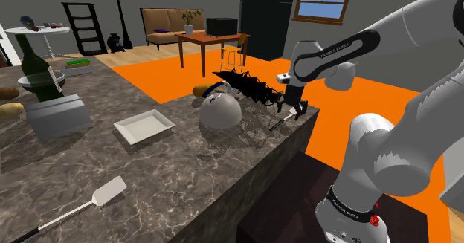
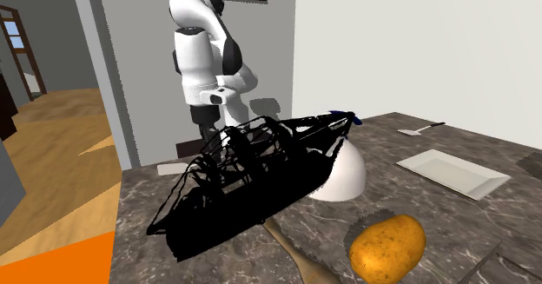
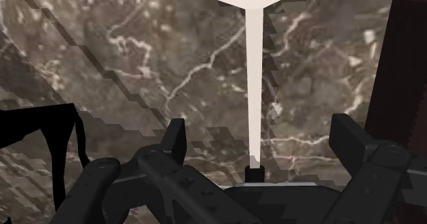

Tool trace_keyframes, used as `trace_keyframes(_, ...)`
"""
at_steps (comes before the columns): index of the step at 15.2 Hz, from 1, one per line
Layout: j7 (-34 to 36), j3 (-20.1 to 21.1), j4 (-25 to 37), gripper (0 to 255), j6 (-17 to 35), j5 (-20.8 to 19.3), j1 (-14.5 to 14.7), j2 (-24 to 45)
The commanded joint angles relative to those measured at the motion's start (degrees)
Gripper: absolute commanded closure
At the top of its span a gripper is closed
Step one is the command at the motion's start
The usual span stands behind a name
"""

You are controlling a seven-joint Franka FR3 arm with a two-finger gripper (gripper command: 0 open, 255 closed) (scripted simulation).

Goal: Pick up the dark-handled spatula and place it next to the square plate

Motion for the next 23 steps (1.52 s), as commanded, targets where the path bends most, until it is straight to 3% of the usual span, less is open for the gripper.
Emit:
trace_keyframes(1,-0.05,-0.13,-0.03,0,0.18,0.02,0.08,0.11)
trace_keyframes(5,-0.04,-0.13,-0.03,0,0.17,0.01,0.07,0.11)
trace_keyframes(6,-0.04,-0.13,-0.03,255,0.17,0.01,0.07,0.11)
trace_keyframes(15,-0.05,-0.13,-0.03,255,0.18,0.02,0.08,0.11)
trace_keyframes(23,1.0,4.94,3.02,255,-7.54,0.19,-2.37,-4.38)
